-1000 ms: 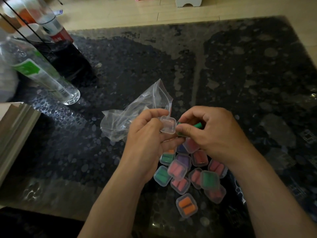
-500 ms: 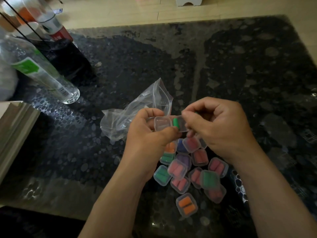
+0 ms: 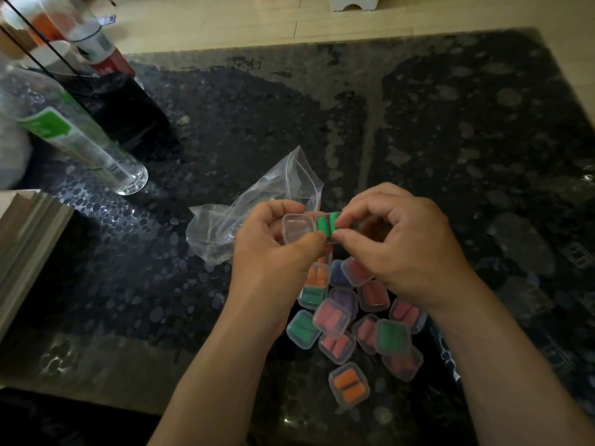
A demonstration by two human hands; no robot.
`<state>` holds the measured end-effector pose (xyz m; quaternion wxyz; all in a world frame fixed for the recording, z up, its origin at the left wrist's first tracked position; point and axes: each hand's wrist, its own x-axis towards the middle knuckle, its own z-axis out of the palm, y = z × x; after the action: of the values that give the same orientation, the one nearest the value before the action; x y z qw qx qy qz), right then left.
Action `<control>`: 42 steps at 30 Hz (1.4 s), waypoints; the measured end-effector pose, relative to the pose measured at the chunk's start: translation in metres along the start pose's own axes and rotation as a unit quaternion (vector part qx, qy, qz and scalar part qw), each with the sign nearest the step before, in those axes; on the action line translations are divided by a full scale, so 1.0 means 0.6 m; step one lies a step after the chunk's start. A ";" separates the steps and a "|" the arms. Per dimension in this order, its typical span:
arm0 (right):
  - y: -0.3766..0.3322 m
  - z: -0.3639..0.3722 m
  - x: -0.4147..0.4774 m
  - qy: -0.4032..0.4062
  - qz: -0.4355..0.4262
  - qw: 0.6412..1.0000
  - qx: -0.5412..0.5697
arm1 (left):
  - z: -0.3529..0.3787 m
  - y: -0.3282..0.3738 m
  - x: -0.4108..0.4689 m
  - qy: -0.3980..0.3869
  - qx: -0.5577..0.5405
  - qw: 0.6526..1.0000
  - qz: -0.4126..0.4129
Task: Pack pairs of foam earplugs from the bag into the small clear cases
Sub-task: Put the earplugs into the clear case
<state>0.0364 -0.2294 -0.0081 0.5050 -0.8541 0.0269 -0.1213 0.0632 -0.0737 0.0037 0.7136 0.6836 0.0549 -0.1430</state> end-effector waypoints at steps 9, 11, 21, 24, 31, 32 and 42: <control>0.004 0.000 0.002 0.018 -0.021 0.999 0.026 | 0.001 0.001 -0.001 -0.007 0.038 0.999 0.023; 0.005 0.001 0.003 0.021 -0.011 0.999 0.030 | 0.003 0.000 -0.002 -0.010 0.044 0.999 0.028; -0.001 0.008 0.000 0.052 -0.015 0.998 -0.022 | 0.007 -0.002 -0.004 -0.016 0.026 0.999 0.030; -0.003 0.009 -0.001 0.064 -0.010 0.998 -0.023 | 0.009 -0.004 -0.003 -0.017 0.022 0.999 0.027; -0.001 0.011 -0.001 0.070 0.015 0.997 -0.010 | 0.004 -0.003 -0.002 -0.011 0.030 0.999 0.030; -0.001 0.011 -0.001 0.071 0.017 0.997 0.005 | 0.004 -0.003 -0.003 -0.009 0.033 0.999 0.031; -0.004 -0.003 0.000 -0.041 0.105 0.974 0.195 | 0.003 0.001 -0.002 -0.009 0.026 0.999 0.038</control>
<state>0.0361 -0.2298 -0.0054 0.6722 -0.7360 0.0720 -0.0356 0.0618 -0.0754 0.0048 0.7009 0.7022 0.0188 -0.1235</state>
